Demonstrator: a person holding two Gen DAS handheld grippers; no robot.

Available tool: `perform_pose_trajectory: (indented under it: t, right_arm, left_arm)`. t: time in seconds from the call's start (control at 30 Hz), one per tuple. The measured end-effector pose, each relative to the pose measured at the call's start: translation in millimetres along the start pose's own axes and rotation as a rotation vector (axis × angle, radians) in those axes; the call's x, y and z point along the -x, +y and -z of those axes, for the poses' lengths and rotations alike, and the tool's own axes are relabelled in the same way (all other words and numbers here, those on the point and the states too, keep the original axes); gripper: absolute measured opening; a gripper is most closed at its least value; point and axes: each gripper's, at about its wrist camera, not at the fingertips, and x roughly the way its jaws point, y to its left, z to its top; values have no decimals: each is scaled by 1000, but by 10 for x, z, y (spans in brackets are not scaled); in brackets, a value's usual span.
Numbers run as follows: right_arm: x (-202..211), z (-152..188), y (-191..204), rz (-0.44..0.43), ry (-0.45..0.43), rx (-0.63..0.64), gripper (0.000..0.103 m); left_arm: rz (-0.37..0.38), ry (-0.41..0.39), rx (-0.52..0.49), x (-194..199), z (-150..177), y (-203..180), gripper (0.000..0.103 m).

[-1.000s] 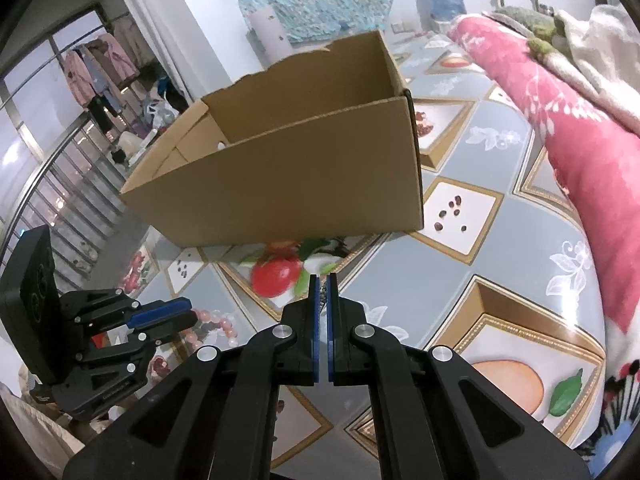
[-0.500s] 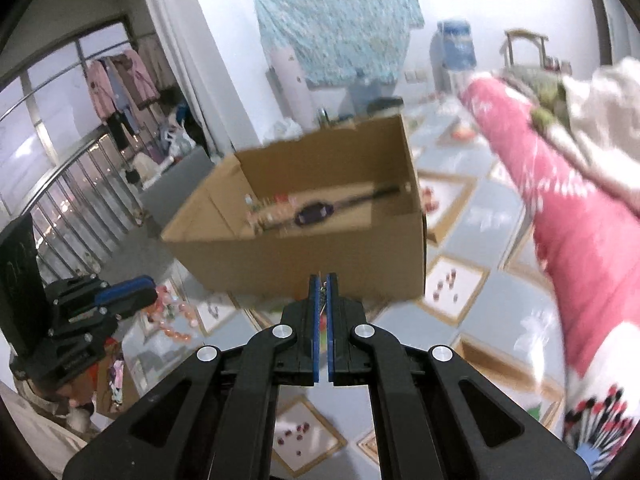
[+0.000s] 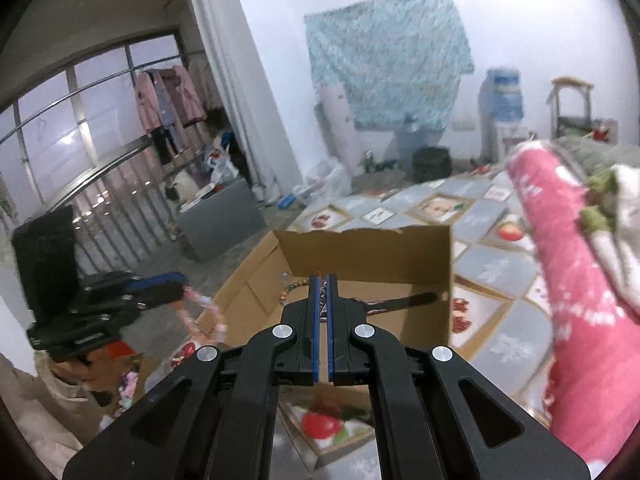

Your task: Organize jewelry

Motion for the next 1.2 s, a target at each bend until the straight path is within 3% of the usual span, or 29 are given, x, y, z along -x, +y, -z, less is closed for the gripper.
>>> perform_pose_trajectory:
  t: [0.23,0.37,0.57,0.73,0.83,1.03,1.07,1.2]
  right_arm:
    - [-723,-40,-178,-25,219,-28,1]
    - [-961,-14,-236,31,311,-19,7]
    - [-948,12,-435,54,311,-72,13]
    - [-757,-42,-512,69,248,-108,15]
    - [-598,-77,-555,79,199,-136,22]
    - [-122,-61,-446,103,67,-154,41]
    - [-36,-44,-399,109,41,-147,46]
    - [312,98,-155,142,-51,-114,69]
  left_arm:
    - [56,186,134,-783,23,402,9]
    - [6,286,174,-1062,110,532,10]
    - [-55,334,198,-1156,193,640,24]
    - [-87,313,186,-1084,180,671,25]
    - [-101,276,186,-988,154,677,30]
    - [-173,130,140,-491,100,526,65]
    - [-179,111,138,-421,93,497,74]
    - [-220,22,156,-63,95,355,93]
